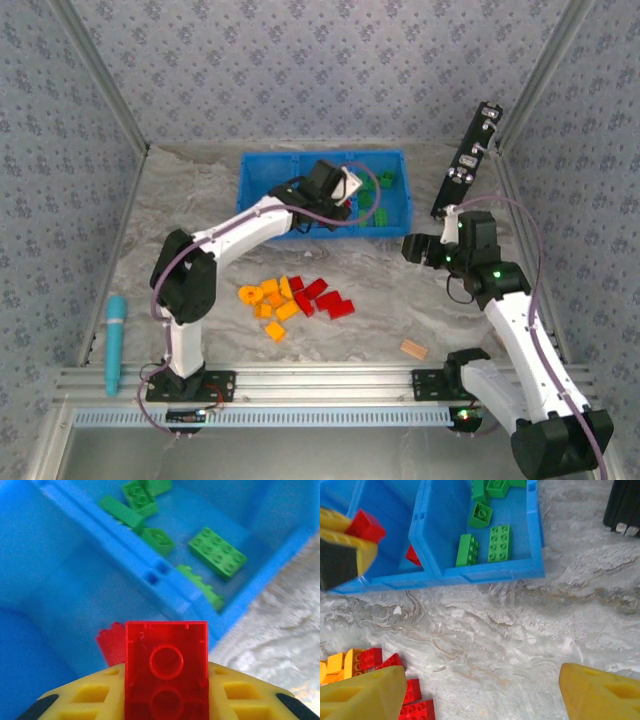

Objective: Sort the legos into containers by color
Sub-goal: Place the lego in the container.

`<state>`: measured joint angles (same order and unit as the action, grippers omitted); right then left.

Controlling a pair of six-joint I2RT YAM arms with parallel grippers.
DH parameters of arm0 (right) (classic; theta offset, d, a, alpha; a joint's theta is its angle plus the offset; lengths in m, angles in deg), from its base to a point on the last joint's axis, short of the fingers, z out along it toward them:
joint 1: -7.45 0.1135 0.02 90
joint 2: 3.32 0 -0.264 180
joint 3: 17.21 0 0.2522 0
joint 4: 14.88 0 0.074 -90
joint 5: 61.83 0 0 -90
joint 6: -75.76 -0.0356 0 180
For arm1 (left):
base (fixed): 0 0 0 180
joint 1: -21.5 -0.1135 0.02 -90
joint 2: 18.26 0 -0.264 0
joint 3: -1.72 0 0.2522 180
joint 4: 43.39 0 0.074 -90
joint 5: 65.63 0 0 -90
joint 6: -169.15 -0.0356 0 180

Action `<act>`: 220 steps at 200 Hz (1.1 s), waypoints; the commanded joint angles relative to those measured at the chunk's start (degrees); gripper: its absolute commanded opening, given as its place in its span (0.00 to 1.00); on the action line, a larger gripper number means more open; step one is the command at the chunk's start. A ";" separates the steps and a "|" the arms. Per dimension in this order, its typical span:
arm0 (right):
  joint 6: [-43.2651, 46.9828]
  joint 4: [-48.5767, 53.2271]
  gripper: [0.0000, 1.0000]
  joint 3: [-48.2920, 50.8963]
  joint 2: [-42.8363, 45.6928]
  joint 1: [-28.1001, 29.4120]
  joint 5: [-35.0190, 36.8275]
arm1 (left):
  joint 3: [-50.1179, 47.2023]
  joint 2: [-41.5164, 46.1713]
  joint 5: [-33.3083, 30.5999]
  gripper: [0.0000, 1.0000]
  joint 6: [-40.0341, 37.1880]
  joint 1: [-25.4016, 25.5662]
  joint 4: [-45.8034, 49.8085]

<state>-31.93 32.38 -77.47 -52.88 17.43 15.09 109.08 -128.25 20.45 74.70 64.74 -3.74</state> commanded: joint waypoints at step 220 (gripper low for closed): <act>-2.05 -3.23 0.82 -6.41 -14.27 19.04 7.49 | 26.03 -25.65 13.41 0.48 12.99 -11.43 9.28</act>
<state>-35.25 29.89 -81.71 -65.86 35.59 21.43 136.45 -154.55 30.77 87.21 52.72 3.38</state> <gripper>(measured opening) 0.823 0.474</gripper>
